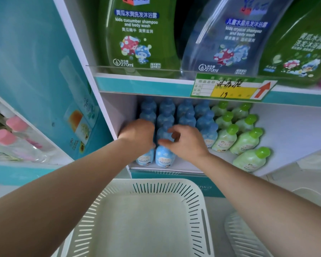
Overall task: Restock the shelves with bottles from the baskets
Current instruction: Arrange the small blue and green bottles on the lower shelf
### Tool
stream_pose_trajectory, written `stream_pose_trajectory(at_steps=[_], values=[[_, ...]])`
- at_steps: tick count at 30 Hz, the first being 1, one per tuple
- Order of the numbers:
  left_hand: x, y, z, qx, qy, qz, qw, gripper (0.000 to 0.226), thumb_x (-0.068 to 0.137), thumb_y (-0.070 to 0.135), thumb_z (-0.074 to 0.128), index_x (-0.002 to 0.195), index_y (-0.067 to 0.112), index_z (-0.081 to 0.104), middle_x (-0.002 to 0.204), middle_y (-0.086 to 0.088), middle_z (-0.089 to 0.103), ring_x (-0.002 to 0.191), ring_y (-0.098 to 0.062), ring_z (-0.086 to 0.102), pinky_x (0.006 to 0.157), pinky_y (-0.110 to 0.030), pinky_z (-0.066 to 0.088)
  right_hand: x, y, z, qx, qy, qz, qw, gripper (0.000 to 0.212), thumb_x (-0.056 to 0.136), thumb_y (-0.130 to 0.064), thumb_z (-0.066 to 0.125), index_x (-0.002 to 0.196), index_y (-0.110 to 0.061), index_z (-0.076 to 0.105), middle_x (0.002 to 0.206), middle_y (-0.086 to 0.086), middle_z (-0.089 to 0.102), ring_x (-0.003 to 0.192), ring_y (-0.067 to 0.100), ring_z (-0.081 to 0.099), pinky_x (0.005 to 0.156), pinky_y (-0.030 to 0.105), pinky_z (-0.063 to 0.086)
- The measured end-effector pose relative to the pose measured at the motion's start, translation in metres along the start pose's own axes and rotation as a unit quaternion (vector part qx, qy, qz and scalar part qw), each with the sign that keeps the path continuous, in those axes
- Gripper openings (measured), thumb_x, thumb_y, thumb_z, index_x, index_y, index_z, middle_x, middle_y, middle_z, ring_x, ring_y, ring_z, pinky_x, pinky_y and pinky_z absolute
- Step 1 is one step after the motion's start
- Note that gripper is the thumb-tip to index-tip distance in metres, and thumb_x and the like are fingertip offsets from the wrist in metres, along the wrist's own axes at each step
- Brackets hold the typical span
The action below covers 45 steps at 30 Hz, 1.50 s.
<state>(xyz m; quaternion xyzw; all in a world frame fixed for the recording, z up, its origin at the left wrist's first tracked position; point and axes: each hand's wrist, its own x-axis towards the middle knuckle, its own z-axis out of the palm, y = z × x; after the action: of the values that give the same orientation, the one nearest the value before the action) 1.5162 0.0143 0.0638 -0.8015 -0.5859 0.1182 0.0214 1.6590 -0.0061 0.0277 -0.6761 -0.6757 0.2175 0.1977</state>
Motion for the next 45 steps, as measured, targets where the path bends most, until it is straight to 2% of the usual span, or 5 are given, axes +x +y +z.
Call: stream_pose_trajectory(at_steps=[9,23,29,41,45], values=[[0.026,-0.001,0.002,0.017,0.039,-0.031,0.999,0.027,0.093,0.003,0.046,0.116,0.008,0.059,0.120,-0.012,0.060,0.110,-0.027,0.060,0.084,-0.034,0.049,0.039,-0.003,0.000,-0.086,-0.020,0.003,0.996,0.006,0.085,-0.029,0.061,0.085,-0.023,0.059,0.089,0.003,0.063,0.093,0.026,0.060,0.057,0.024,0.030],[0.030,-0.002,0.005,0.016,0.026,-0.042,0.999,0.018,0.092,0.005,0.052,0.106,0.005,0.063,0.113,-0.013,0.063,0.104,-0.028,0.062,0.078,-0.032,0.048,0.041,0.005,0.002,-0.048,-0.012,-0.009,0.999,0.031,0.084,-0.026,0.066,0.115,-0.021,0.065,0.107,0.000,0.068,0.102,0.021,0.060,0.075,0.021,0.041],[0.034,-0.002,0.001,0.021,0.015,-0.034,0.999,0.021,0.094,0.009,0.049,0.111,0.007,0.061,0.118,-0.012,0.060,0.108,-0.027,0.059,0.080,-0.033,0.047,0.042,0.001,0.003,-0.048,-0.015,-0.012,0.999,0.022,0.082,-0.028,0.065,0.104,-0.022,0.066,0.096,-0.001,0.068,0.095,0.020,0.061,0.076,0.029,0.051],[0.037,-0.003,0.005,0.006,0.022,-0.037,0.999,0.018,0.095,0.009,0.049,0.107,0.006,0.062,0.112,-0.012,0.064,0.105,-0.028,0.062,0.071,-0.030,0.040,0.048,0.001,-0.004,-0.082,-0.025,-0.039,0.996,0.018,0.085,-0.030,0.064,0.095,-0.016,0.067,0.081,0.000,0.057,0.082,0.019,0.054,0.055,0.022,0.029],[0.039,-0.002,0.006,-0.013,0.012,-0.049,0.999,0.020,0.095,0.011,0.050,0.111,0.006,0.061,0.115,-0.012,0.063,0.108,-0.028,0.061,0.080,-0.032,0.046,0.049,0.001,-0.003,-0.087,-0.026,-0.037,0.995,0.015,0.085,-0.029,0.063,0.087,-0.015,0.066,0.081,0.000,0.063,0.078,0.018,0.054,0.062,0.023,0.032]])
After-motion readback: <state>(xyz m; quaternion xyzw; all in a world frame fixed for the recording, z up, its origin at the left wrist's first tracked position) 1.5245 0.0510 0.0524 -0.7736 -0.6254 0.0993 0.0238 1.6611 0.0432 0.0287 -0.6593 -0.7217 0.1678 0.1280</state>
